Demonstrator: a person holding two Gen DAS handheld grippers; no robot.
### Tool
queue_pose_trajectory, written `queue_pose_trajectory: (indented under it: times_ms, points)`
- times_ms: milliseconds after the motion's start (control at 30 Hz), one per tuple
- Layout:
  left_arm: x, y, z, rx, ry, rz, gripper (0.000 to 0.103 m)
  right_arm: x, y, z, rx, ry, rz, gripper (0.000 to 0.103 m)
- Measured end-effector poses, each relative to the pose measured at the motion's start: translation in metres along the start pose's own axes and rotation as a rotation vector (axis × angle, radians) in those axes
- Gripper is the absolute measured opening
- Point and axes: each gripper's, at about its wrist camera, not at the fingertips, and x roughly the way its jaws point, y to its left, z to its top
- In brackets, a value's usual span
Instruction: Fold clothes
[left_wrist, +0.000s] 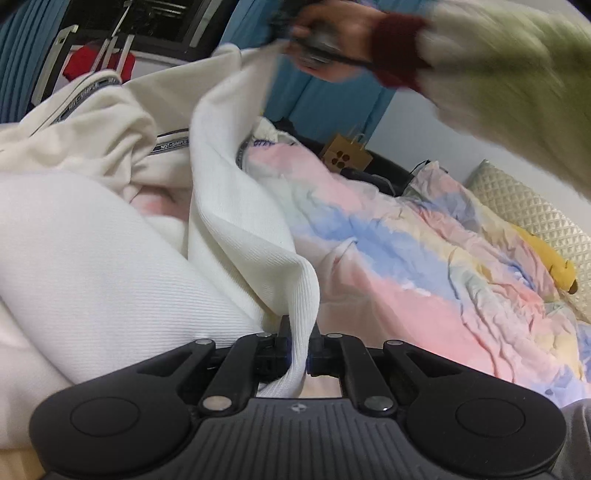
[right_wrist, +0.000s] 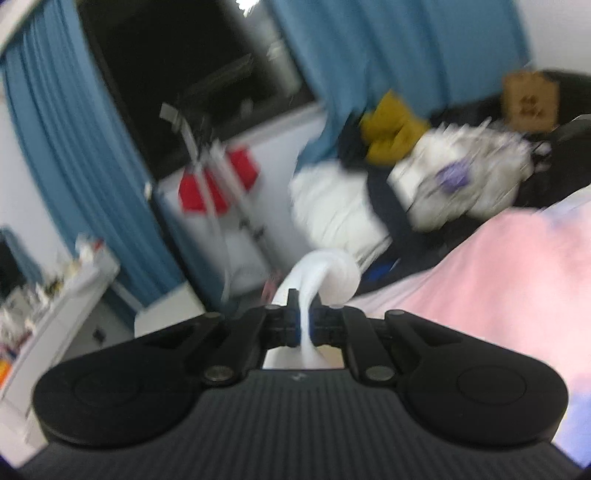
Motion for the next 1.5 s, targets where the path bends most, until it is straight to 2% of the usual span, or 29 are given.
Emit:
queue_pose_trajectory:
  times_ms: [67, 167, 233, 367, 500, 600, 667, 733, 933, 967, 1033, 1100, 1200, 1267, 1367, 1433, 1467, 1500]
  points:
    - [-0.005, -0.002, 0.003, 0.014, -0.011, -0.005, 0.007, -0.043, -0.033, 0.006, 0.023, -0.087, -0.038, 0.006]
    - [-0.005, -0.006, 0.004, 0.016, -0.008, -0.021, 0.007, -0.111, -0.095, -0.004, 0.152, -0.215, -0.086, 0.006]
    - [-0.003, -0.008, 0.005, 0.004, 0.003, -0.023, 0.007, -0.158, -0.141, -0.023, 0.266, -0.295, -0.142, 0.006]
    - [0.004, -0.006, 0.004, -0.007, 0.031, -0.003, 0.007, -0.224, -0.209, -0.088, 0.443, -0.328, -0.270, 0.006]
    - [0.004, -0.002, 0.001, -0.037, 0.046, 0.017, 0.007, -0.252, -0.255, -0.145, 0.521, -0.262, -0.377, 0.006]
    - [0.002, -0.002, 0.001, -0.062, 0.044, 0.023, 0.008, -0.248, -0.278, -0.168, 0.579, -0.167, -0.400, 0.006]
    - [0.001, -0.004, 0.001, -0.064, 0.050, 0.039, 0.012, -0.245, -0.290, -0.180, 0.619, -0.123, -0.406, 0.006]
    - [-0.003, -0.005, 0.000, -0.080, 0.064, 0.055, 0.022, -0.243, -0.295, -0.186, 0.639, -0.121, -0.409, 0.006]
    - [-0.037, -0.013, -0.012, -0.191, 0.097, 0.111, 0.052, -0.239, -0.296, -0.185, 0.577, -0.131, -0.407, 0.006]
    - [-0.046, -0.013, -0.014, -0.228, 0.095, 0.113, 0.053, -0.238, -0.298, -0.184, 0.585, -0.133, -0.405, 0.006]
    - [-0.063, -0.006, -0.016, -0.333, 0.081, 0.102, 0.064, -0.237, -0.300, -0.180, 0.595, -0.139, -0.406, 0.006]
    - [-0.078, 0.009, -0.021, -0.487, 0.065, 0.110, 0.075, -0.239, -0.303, -0.180, 0.590, -0.148, -0.413, 0.006]
    - [-0.097, 0.048, -0.034, -0.766, -0.007, 0.159, 0.076, -0.241, -0.307, -0.179, 0.608, -0.171, -0.408, 0.006]
    - [-0.106, 0.080, -0.048, -0.988, -0.077, 0.184, 0.076, -0.242, -0.308, -0.179, 0.615, -0.181, -0.412, 0.006]
    - [-0.112, 0.114, -0.066, -1.222, -0.167, 0.183, 0.074, -0.240, -0.310, -0.179, 0.614, -0.189, -0.422, 0.006]
    - [-0.115, 0.124, -0.070, -1.294, -0.236, 0.171, 0.069, -0.240, -0.311, -0.179, 0.619, -0.201, -0.423, 0.006]
    - [-0.118, 0.126, -0.070, -1.303, -0.279, 0.189, 0.068, -0.240, -0.311, -0.179, 0.619, -0.208, -0.423, 0.006]
    - [-0.122, 0.129, -0.069, -1.303, -0.315, 0.217, 0.061, -0.239, -0.312, -0.179, 0.613, -0.212, -0.428, 0.006]
